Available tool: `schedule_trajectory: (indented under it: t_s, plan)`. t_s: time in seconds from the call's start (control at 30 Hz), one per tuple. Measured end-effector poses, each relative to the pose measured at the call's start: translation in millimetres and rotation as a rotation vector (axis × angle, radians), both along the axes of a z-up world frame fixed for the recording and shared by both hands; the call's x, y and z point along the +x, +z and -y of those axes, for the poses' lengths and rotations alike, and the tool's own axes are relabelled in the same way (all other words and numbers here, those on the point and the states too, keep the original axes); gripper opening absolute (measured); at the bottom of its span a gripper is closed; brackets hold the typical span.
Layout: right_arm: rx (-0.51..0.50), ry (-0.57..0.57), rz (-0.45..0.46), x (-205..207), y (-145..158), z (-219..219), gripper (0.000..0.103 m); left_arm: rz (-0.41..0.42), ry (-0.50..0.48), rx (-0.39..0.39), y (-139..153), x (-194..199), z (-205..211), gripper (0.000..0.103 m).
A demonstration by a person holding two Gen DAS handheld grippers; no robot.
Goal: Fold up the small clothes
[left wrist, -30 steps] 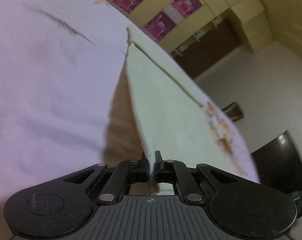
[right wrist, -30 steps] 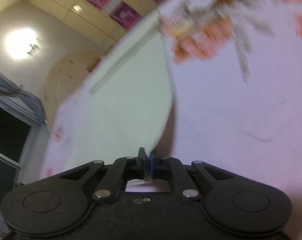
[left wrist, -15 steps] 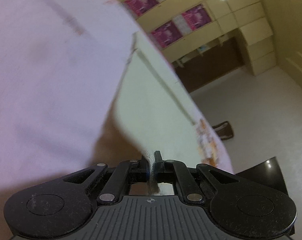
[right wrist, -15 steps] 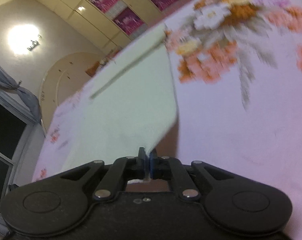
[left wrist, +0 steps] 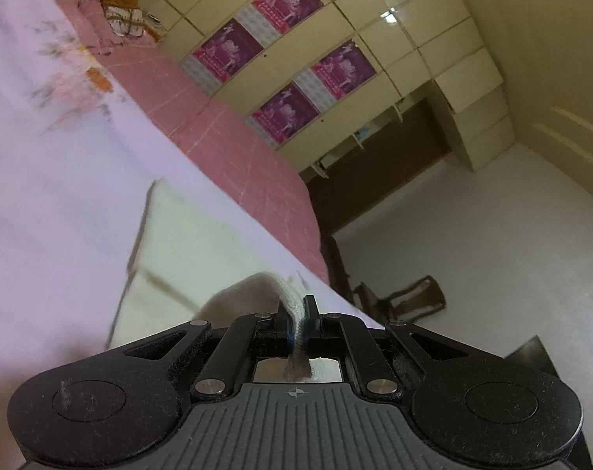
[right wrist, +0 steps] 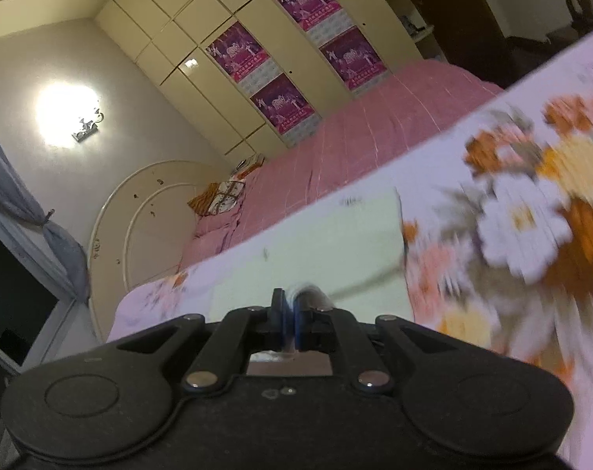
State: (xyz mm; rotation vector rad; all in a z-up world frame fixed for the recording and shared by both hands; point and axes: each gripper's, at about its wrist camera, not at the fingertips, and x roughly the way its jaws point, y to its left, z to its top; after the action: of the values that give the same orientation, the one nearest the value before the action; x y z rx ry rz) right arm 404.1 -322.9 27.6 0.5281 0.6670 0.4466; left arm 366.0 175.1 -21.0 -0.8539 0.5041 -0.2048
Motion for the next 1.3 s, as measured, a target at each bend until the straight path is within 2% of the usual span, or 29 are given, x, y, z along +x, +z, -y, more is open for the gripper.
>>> schedule_trajectory:
  t_s: [0.17, 0.33, 0.47, 0.6, 0.63, 0.67, 0.7, 0.73, 0.77, 0.8, 0.83, 0.87, 0.93, 1.0, 1.1, 1.2, 1.23, 1.27, 1.3]
  plan:
    - [0.001, 0.008, -0.038, 81.2, -22.1, -8.8, 0.005, -0.059, 0.029, 0.017, -16.2, 84.7, -5.6, 0.005]
    - [0.026, 0.009, -0.113, 151.9, -63.9, -11.4, 0.005, -0.132, 0.060, 0.041, -50.9, 145.7, -10.4, 0.005]
    - [0.069, -0.007, -0.179, 191.1, -97.6, -10.5, 0.005, -0.167, 0.038, 0.081, -68.1, 175.0, -8.0, 0.005]
    - [0.088, -0.016, -0.214, 212.3, -120.5, -11.8, 0.005, -0.153, 0.027, 0.040, -77.0, 190.4, -12.6, 0.005]
    - [0.098, -0.016, -0.209, 214.8, -124.2, -11.2, 0.009, -0.146, 0.035, 0.029, -78.0, 191.4, -14.2, 0.006]
    - [0.104, -0.018, -0.200, 214.8, -126.6, -11.0, 0.012, -0.140, 0.046, 0.025, -79.4, 192.7, -16.9, 0.018]
    - [0.110, -0.026, -0.191, 214.6, -128.2, -10.1, 0.025, -0.134, 0.061, 0.030, -79.0, 192.4, -18.9, 0.033]
    - [0.121, -0.039, -0.175, 212.7, -128.6, -7.3, 0.031, -0.113, 0.087, 0.045, -76.5, 189.9, -20.7, 0.072]
    - [0.134, -0.051, -0.158, 210.6, -127.6, -4.0, 0.041, -0.076, 0.122, 0.072, -72.6, 185.7, -22.2, 0.084]
    - [0.149, -0.063, -0.142, 207.0, -127.0, -0.5, 0.047, -0.047, 0.119, 0.084, -71.8, 187.6, -25.8, 0.084]
    - [0.159, -0.069, -0.136, 206.5, -127.8, 3.2, 0.046, -0.043, 0.101, 0.085, -70.8, 189.6, -28.3, 0.079]
    - [0.157, -0.070, -0.132, 207.4, -128.1, 5.8, 0.045, -0.056, 0.084, 0.102, -70.2, 193.1, -29.0, 0.065]
    - [0.121, -0.053, -0.106, 205.4, -124.8, 7.1, 0.038, -0.077, 0.026, 0.187, -68.0, 201.5, -23.5, 0.053]
    - [0.048, -0.023, -0.085, 205.1, -120.5, 0.1, 0.032, -0.100, -0.031, 0.291, -66.7, 210.5, -12.7, 0.051]
    - [-0.074, 0.027, -0.054, 205.4, -115.8, -17.6, 0.031, -0.141, -0.109, 0.396, -66.9, 220.7, 1.3, 0.045]
    - [-0.189, 0.058, -0.055, 204.8, -115.7, -37.7, 0.030, -0.182, -0.141, 0.527, -67.4, 227.1, 18.2, 0.034]
    - [-0.230, 0.065, -0.056, 204.9, -116.0, -44.9, 0.027, -0.186, -0.144, 0.566, -66.1, 225.5, 23.1, 0.016]
    - [-0.274, 0.072, -0.050, 202.6, -116.0, -51.3, 0.025, -0.184, -0.147, 0.594, -65.7, 225.6, 25.7, 0.004]
    - [-0.326, 0.076, -0.038, 200.5, -116.1, -58.0, 0.018, -0.168, -0.139, 0.598, -64.3, 223.5, 25.2, 0.004]
